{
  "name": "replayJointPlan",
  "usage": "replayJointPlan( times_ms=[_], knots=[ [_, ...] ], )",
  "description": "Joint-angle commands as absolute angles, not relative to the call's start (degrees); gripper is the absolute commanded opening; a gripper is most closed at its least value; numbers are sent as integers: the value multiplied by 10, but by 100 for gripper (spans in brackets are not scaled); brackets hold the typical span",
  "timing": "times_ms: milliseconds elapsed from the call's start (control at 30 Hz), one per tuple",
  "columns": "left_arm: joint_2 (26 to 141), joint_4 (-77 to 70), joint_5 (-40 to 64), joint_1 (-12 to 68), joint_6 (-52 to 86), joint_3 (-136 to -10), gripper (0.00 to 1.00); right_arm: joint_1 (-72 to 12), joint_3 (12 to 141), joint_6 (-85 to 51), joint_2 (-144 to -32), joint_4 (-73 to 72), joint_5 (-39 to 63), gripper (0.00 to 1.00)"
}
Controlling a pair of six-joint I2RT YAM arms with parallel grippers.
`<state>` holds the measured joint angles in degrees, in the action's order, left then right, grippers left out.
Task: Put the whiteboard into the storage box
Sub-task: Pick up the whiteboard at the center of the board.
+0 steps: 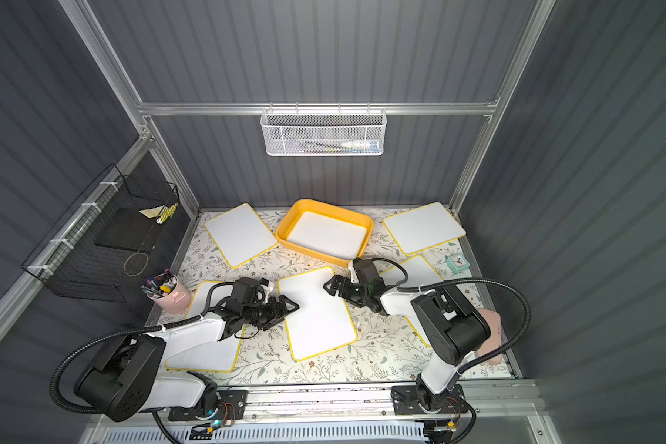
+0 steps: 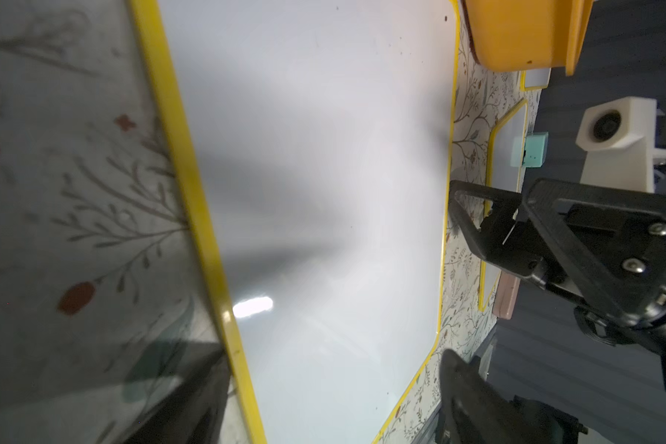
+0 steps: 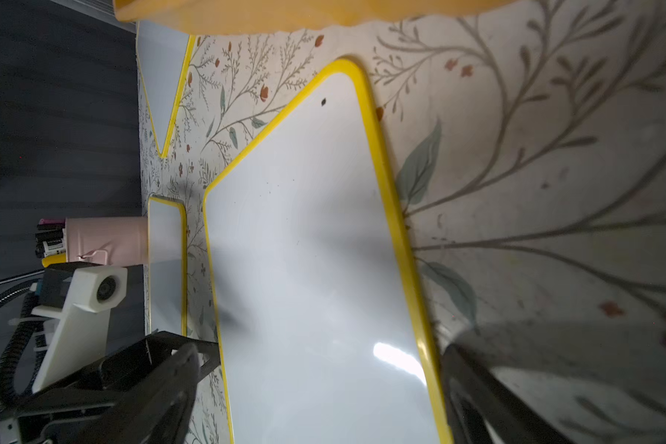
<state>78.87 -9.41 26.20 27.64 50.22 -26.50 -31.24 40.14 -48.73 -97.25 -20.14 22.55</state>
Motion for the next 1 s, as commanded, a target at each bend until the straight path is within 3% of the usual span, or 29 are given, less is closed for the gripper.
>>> replayJointPlan(
  times_ms=[0,367,967],
  knots=[
    [811,-217,331,302,509,-276,83,-374,385,-522,-1030,-105,429,97],
    [792,-271,348,302,546,-305,76,-374,384,-527,-1039,-119,432,97],
    [747,-270,342,264,533,-316,75,-374,381,-534,-1052,-135,444,97]
  ],
)
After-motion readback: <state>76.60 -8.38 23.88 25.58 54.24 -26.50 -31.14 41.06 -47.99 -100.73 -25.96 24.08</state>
